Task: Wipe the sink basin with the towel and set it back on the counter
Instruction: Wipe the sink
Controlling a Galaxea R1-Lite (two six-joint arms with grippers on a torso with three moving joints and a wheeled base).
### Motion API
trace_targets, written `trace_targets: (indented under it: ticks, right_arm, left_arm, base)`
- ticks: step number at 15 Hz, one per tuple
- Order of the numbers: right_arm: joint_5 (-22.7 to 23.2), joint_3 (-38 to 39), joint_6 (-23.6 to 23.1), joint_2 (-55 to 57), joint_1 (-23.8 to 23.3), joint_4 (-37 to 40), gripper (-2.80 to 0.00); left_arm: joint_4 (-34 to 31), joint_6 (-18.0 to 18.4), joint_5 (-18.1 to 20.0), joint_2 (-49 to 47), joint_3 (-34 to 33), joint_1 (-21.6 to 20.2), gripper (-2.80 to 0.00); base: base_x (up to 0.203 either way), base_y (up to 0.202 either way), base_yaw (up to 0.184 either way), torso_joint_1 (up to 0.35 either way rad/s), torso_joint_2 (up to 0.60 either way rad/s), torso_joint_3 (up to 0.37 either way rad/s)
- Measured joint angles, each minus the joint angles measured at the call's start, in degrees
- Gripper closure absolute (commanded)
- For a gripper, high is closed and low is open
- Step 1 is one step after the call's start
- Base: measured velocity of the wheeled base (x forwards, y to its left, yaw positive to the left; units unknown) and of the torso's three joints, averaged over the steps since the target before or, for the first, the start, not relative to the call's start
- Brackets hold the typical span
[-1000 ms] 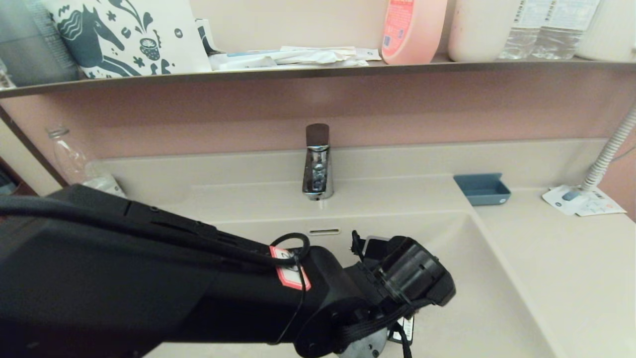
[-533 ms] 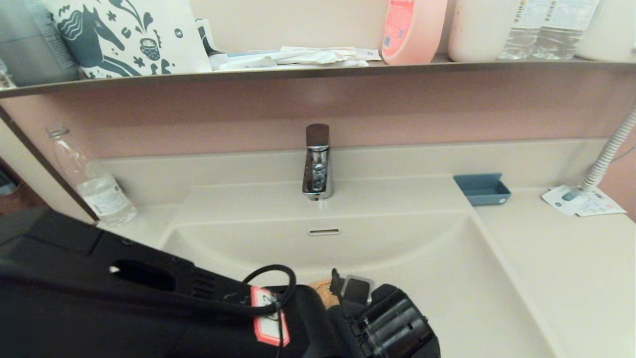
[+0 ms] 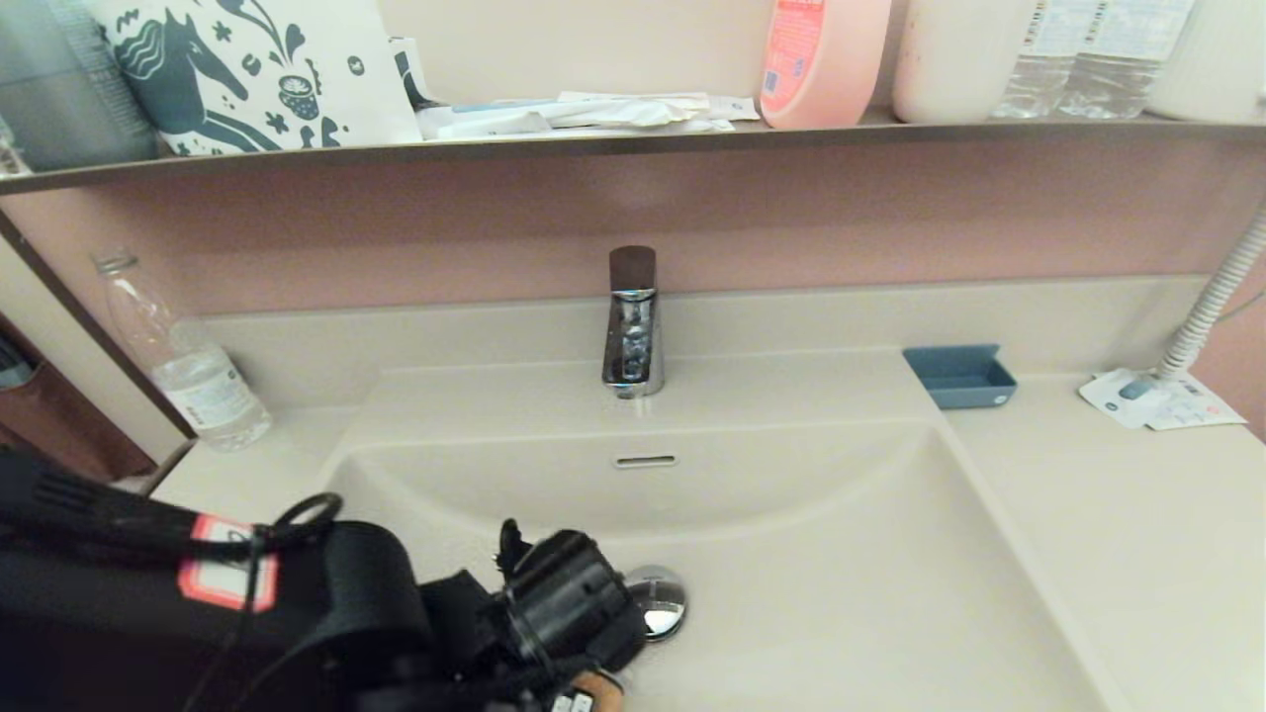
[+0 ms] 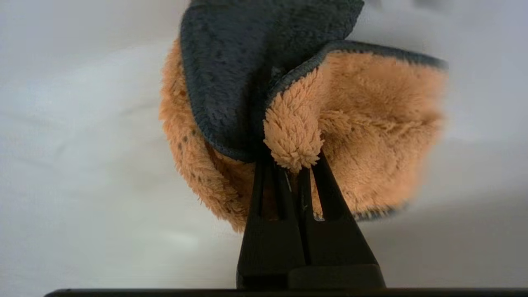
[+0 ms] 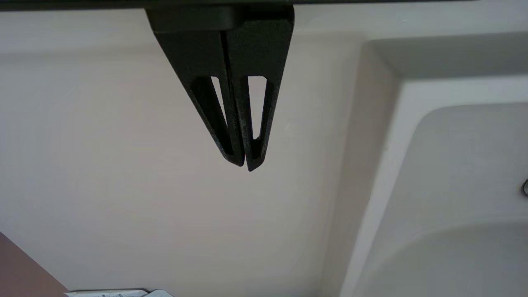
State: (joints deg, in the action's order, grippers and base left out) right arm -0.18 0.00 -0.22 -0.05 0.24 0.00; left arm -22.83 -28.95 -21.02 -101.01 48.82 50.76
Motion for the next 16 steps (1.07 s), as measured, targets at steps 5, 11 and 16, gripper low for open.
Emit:
trace_targets:
  ticks: [5, 11, 16]
  right_arm:
    - [0.0, 0.0, -0.01, 0.0, 0.0, 0.0, 0.0]
    - [0.0, 0.0, -0.02, 0.0, 0.0, 0.0, 0.0]
    - [0.01, 0.0, -0.02, 0.0, 0.0, 0.0, 0.0]
  left_arm:
    - [17.62, 21.15, 6.11, 1.34, -2.71, -17.46, 0.0]
    - [22.04, 17.13, 5.03, -5.35, 3.51, -12.93, 0.0]
    - [21.62, 14.93, 2.39, -11.36, 9.75, -5.83, 0.0]
  base:
    - [0.0, 0.0, 0.0, 0.0, 0.0, 0.0]
    - [0.0, 0.0, 0.0, 0.0, 0.0, 0.0]
    - [0.0, 0.0, 0.0, 0.0, 0.0, 0.0]
